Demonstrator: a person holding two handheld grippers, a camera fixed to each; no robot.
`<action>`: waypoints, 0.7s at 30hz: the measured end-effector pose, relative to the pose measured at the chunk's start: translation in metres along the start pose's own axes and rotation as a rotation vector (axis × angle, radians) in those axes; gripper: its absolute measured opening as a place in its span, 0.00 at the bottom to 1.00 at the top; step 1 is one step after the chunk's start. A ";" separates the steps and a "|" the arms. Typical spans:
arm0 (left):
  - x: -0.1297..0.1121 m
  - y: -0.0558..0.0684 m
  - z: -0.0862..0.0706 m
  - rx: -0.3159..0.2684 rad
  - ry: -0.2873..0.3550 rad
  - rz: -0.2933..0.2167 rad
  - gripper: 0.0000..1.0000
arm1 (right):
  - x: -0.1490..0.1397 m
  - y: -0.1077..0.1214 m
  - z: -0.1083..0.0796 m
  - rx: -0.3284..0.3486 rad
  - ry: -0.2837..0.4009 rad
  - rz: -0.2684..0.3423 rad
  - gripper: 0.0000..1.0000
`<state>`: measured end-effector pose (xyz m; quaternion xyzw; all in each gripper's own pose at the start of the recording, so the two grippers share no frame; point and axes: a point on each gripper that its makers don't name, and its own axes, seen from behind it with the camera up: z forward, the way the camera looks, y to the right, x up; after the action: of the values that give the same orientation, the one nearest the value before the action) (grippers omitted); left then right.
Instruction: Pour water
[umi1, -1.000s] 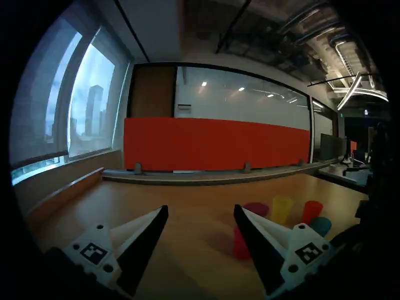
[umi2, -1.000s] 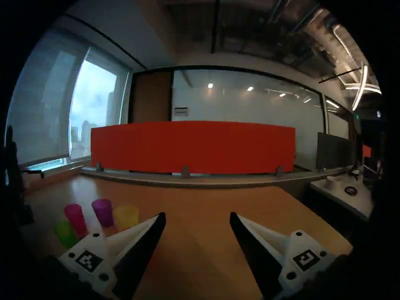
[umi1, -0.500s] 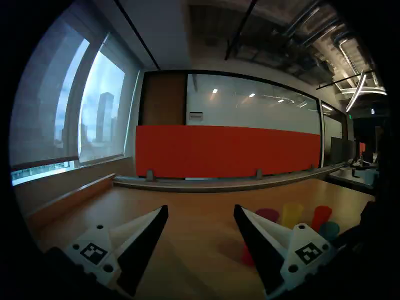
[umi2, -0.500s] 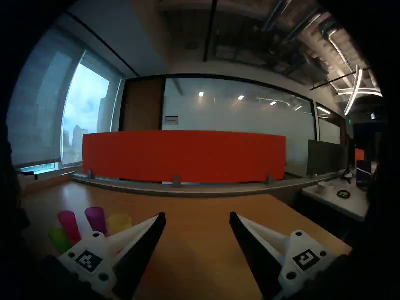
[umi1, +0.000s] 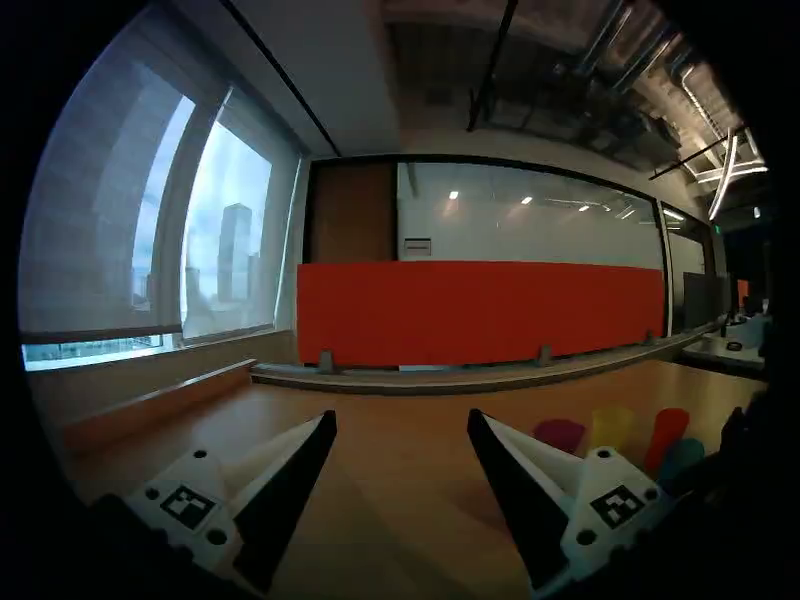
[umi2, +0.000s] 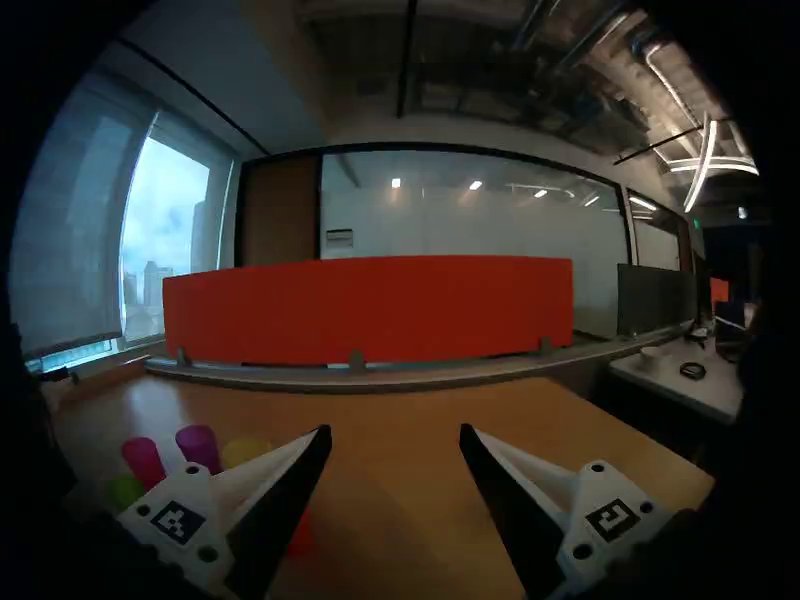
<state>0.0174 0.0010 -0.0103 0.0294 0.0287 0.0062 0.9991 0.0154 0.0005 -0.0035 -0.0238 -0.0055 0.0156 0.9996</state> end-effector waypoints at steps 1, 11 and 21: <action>-0.002 -0.001 0.000 0.002 0.002 0.002 0.98 | 0.001 -0.001 -0.001 0.001 0.000 0.000 0.99; -0.027 -0.005 0.004 -0.015 -0.005 0.008 0.97 | 0.010 0.004 -0.004 -0.021 0.011 -0.022 0.99; -0.045 -0.011 0.006 -0.016 -0.024 -0.014 0.97 | 0.008 0.005 -0.003 -0.028 0.002 -0.026 0.99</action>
<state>-0.0268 -0.0108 -0.0020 0.0215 0.0168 -0.0007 0.9996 0.0235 0.0057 -0.0068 -0.0376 -0.0050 0.0023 0.9993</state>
